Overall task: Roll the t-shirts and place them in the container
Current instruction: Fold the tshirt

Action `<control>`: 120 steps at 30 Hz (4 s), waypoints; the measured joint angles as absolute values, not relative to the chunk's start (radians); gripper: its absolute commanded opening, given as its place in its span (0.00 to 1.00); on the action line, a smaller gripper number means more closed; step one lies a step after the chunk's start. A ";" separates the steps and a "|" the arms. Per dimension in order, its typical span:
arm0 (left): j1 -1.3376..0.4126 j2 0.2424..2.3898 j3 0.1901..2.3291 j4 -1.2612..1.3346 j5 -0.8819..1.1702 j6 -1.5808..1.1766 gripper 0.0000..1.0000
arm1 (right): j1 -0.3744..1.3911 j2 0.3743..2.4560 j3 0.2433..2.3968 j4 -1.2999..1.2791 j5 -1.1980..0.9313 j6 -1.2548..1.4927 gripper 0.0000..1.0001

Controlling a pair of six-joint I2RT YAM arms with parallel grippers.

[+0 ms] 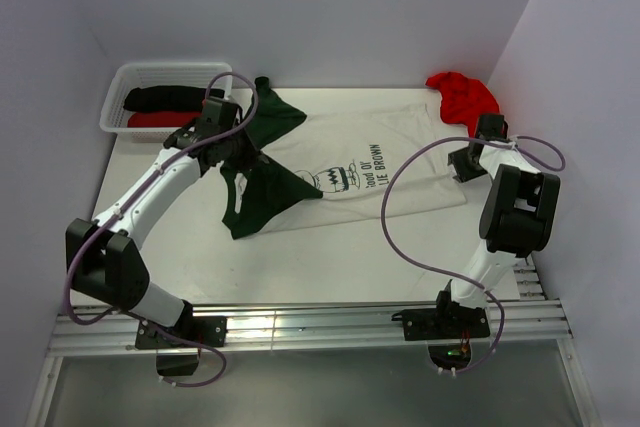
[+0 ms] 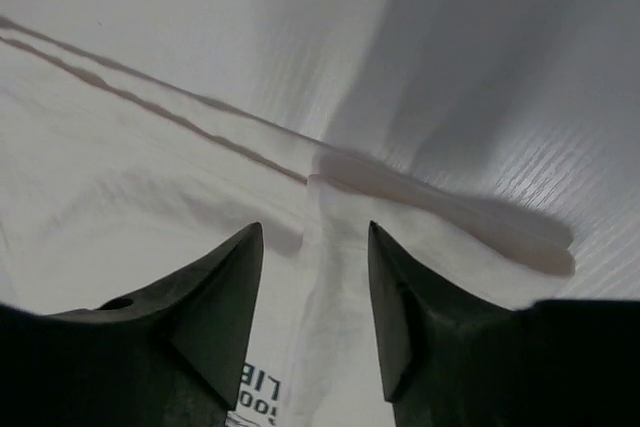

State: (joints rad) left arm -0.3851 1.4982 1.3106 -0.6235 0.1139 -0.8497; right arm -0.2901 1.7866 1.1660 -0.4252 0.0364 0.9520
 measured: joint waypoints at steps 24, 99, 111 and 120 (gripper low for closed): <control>-0.307 1.657 1.337 -0.507 0.188 -0.850 0.00 | -0.286 1.436 0.831 -0.287 -0.082 0.797 0.56; -0.226 1.280 0.510 -0.210 0.206 -0.997 0.56 | 0.889 2.046 1.428 -0.175 0.097 0.156 0.45; -0.226 1.334 0.533 -0.202 0.171 -0.963 0.19 | 0.870 2.059 1.442 -0.162 0.099 0.139 0.00; -0.226 1.364 0.542 -0.181 0.192 -0.950 0.00 | 0.673 2.034 1.468 -0.158 -0.016 0.141 0.00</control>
